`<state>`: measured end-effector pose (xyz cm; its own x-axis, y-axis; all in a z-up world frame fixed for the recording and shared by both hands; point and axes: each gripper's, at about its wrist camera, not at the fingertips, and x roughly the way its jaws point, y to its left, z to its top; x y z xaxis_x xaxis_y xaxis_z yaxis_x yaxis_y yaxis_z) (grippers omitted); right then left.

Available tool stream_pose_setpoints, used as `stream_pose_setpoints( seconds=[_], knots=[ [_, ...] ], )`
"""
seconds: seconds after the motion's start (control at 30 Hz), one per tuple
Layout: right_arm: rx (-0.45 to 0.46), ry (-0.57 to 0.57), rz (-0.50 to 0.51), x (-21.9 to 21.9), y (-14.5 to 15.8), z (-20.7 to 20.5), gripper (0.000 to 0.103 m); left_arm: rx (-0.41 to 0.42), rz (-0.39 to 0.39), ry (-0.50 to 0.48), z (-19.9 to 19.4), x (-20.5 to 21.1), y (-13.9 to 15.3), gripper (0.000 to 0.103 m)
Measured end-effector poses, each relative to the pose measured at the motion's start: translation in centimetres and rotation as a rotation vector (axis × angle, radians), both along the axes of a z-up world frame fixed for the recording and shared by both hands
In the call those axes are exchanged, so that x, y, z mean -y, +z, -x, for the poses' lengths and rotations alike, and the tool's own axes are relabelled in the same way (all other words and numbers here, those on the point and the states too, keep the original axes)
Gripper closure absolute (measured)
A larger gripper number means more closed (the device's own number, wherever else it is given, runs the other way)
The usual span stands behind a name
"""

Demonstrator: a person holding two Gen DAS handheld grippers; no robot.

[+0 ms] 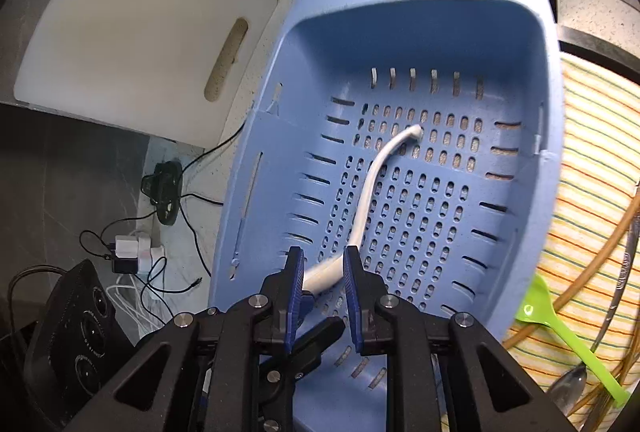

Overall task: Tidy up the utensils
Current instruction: 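Withdraw the right tool and move the left tool to the clear plastic spoon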

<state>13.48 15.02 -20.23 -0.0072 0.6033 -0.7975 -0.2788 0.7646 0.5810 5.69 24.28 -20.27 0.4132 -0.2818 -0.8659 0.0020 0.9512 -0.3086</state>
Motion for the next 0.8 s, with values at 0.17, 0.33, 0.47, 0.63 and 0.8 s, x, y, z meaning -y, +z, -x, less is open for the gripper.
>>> stream_pose_setpoints(
  seconds=[0.17, 0.33, 0.47, 0.63, 0.8],
  knots=[
    [0.056, -0.009, -0.037, 2.6, 2.4, 0.6, 0.080, 0.034, -0.022, 0.010, 0.9, 0.2, 1.6, 0.083],
    [0.112, -0.039, -0.061, 6.9, 4.7, 1.5, 0.074, 0.071, -0.037, 0.005, 2.2, 1.3, 3.6, 0.083],
    [0.178, -0.076, -0.053, 11.7, 6.2, 2.5, 0.069, 0.099, -0.048, -0.010, 2.9, 3.2, 4.8, 0.081],
    [0.250, -0.134, -0.048, 18.6, 7.3, 3.9, 0.068, 0.120, -0.053, -0.052, 3.5, 6.4, 6.2, 0.081],
    [0.300, -0.227, -0.025, 26.4, 6.6, 5.4, 0.064, 0.127, -0.068, -0.129, 3.3, 10.5, 6.8, 0.081]
  ],
)
